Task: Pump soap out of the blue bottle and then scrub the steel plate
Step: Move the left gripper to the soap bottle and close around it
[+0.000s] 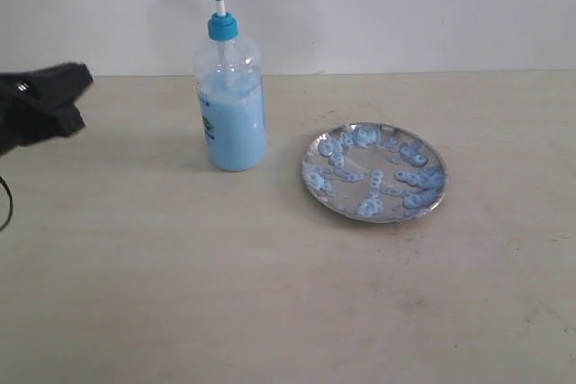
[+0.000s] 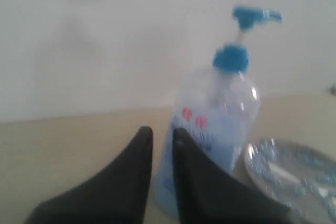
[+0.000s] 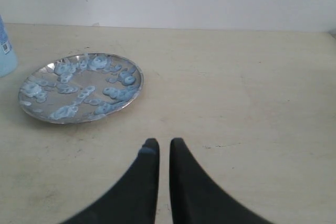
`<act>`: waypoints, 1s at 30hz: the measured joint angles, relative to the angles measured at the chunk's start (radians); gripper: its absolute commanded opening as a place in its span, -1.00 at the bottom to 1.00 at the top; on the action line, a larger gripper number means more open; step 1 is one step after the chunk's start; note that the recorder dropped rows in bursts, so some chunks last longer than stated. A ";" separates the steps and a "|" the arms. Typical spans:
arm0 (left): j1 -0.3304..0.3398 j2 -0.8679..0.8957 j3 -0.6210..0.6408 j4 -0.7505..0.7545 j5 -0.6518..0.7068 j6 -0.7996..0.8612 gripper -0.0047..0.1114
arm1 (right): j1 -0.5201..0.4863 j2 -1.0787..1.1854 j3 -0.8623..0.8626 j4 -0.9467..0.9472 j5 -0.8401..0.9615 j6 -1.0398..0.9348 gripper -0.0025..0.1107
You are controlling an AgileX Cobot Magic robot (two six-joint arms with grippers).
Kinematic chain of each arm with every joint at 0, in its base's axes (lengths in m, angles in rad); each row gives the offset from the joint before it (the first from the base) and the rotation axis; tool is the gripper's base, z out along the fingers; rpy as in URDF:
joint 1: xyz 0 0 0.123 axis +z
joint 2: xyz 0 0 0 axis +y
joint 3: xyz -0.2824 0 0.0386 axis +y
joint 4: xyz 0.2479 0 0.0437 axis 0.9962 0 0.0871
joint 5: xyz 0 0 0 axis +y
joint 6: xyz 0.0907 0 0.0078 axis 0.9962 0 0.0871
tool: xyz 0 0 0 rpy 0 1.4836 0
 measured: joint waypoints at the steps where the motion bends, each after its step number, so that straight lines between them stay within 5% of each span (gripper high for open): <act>1: 0.000 0.039 -0.015 0.055 0.004 0.018 -0.13 | 0.000 0.000 0.000 0.000 0.000 0.000 -0.89; 5: 0.000 0.233 -0.072 0.216 -0.058 0.047 0.94 | 0.000 0.000 0.000 0.000 0.000 0.000 -0.89; 14: -0.077 0.458 -0.238 0.235 -0.098 0.058 0.96 | 0.000 0.000 0.000 0.000 0.000 0.000 -0.89; 30: -0.207 0.558 -0.585 0.099 -0.086 0.167 0.96 | 0.000 0.000 0.000 0.000 0.000 0.000 -0.89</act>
